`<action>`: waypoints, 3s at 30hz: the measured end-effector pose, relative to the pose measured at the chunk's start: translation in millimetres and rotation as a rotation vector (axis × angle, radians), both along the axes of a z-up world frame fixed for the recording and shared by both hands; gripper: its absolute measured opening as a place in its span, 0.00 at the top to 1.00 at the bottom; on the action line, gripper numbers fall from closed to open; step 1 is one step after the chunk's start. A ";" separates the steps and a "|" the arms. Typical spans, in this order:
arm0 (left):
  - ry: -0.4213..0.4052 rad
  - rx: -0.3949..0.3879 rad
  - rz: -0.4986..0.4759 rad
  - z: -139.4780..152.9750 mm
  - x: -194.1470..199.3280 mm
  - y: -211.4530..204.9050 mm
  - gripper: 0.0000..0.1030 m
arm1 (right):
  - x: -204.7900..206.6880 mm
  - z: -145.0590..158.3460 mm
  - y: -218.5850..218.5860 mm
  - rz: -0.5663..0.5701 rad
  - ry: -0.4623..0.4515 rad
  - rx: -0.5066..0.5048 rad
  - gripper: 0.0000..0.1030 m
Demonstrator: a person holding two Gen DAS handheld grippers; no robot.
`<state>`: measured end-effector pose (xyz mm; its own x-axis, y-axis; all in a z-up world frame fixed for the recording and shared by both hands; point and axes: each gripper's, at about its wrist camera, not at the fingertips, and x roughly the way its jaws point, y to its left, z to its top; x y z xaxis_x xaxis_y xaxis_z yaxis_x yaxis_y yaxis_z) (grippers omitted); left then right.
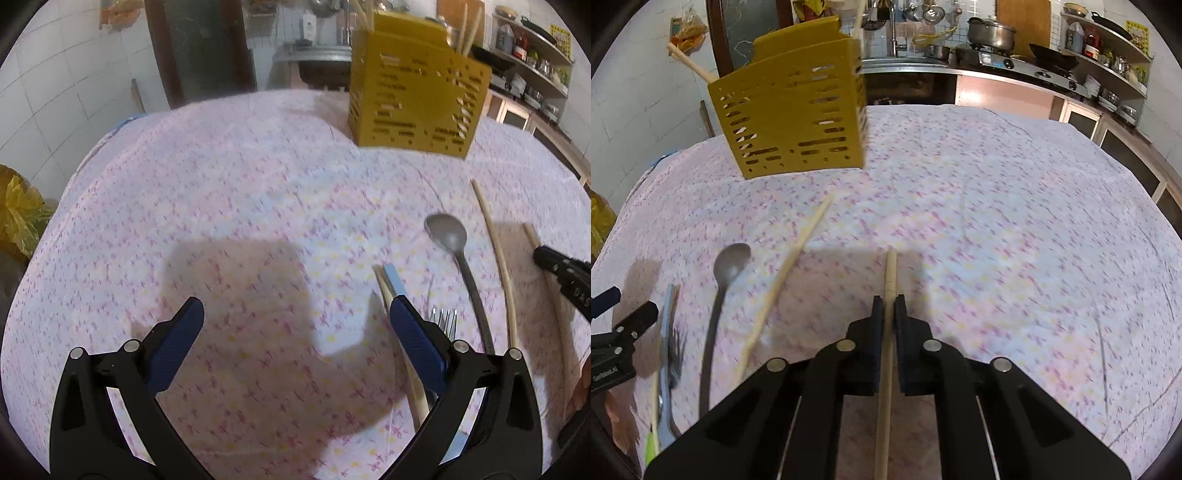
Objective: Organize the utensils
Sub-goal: 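Grasp a wooden chopstick with the right gripper while the left gripper grasps another, then lift both held chopsticks up over the yellow holder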
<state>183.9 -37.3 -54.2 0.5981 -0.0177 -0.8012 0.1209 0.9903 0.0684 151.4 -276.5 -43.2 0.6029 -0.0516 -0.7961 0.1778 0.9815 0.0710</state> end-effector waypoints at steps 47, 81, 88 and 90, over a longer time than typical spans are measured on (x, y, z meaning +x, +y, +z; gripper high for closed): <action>0.147 -0.026 -0.072 1.4 15.2 -36.9 0.89 | 25.3 -2.2 -10.7 -0.011 0.043 0.032 0.93; -0.455 -0.123 -0.044 118.2 -77.1 4.4 0.96 | -94.1 113.6 31.9 -0.008 -0.598 -0.038 0.94; -0.515 -0.136 -0.051 128.0 -97.1 11.0 0.96 | -108.2 124.4 43.3 0.001 -0.653 -0.099 0.94; -0.533 -0.134 -0.057 131.8 -101.1 12.0 0.96 | -108.9 125.9 43.3 0.000 -0.658 -0.102 0.94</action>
<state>82.8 -25.4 77.6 0.9153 -0.1431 -0.3765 0.1579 0.9874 0.0085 42.4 -233.2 82.8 0.9615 -0.1073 -0.2530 0.1293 0.9890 0.0721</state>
